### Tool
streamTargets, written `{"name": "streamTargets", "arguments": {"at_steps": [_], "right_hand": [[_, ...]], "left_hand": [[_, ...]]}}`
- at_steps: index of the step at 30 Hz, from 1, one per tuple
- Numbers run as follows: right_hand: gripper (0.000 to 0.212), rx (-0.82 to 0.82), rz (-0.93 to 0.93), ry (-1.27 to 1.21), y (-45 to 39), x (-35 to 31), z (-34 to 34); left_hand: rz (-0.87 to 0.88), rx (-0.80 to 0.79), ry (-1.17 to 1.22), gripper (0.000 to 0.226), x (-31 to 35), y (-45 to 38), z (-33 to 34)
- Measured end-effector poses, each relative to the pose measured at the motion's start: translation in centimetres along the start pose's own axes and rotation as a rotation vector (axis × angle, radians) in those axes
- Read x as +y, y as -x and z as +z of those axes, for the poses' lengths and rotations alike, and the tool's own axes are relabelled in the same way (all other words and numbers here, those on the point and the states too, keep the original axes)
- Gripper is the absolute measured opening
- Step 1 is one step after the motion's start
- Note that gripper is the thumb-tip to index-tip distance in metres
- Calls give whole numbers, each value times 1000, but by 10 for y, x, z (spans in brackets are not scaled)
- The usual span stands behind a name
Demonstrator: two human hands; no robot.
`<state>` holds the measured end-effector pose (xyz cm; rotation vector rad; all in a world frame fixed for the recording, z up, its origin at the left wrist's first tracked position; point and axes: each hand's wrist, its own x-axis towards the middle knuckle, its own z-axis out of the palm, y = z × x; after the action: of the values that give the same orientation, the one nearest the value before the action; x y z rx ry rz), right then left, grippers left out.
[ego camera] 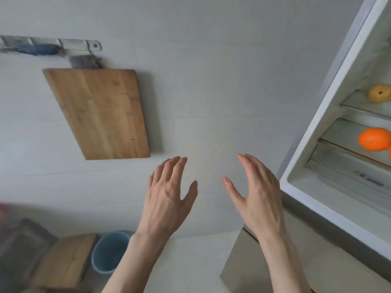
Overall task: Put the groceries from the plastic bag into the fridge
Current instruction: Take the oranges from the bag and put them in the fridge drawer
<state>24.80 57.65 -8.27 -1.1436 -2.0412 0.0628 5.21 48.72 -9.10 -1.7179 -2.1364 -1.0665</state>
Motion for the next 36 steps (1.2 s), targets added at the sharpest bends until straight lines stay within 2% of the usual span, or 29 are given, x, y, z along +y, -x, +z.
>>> {"name": "streamTargets", "arguments": {"at_steps": [11, 21, 29, 36], "right_hand": [[69, -209, -342, -268, -11, -200, 103], [73, -362, -603, -461, -20, -369, 206], [77, -458, -741, -651, -14, -490, 264], [74, -595, -900, -803, 33, -589, 289]], "left_hand": [[-420, 210, -287, 59, -143, 70, -149], [-698, 310, -504, 62, -256, 106, -250], [-826, 403, -674, 60, -316, 131, -322], [-1006, 503, -812, 62, -336, 196, -378]]}}
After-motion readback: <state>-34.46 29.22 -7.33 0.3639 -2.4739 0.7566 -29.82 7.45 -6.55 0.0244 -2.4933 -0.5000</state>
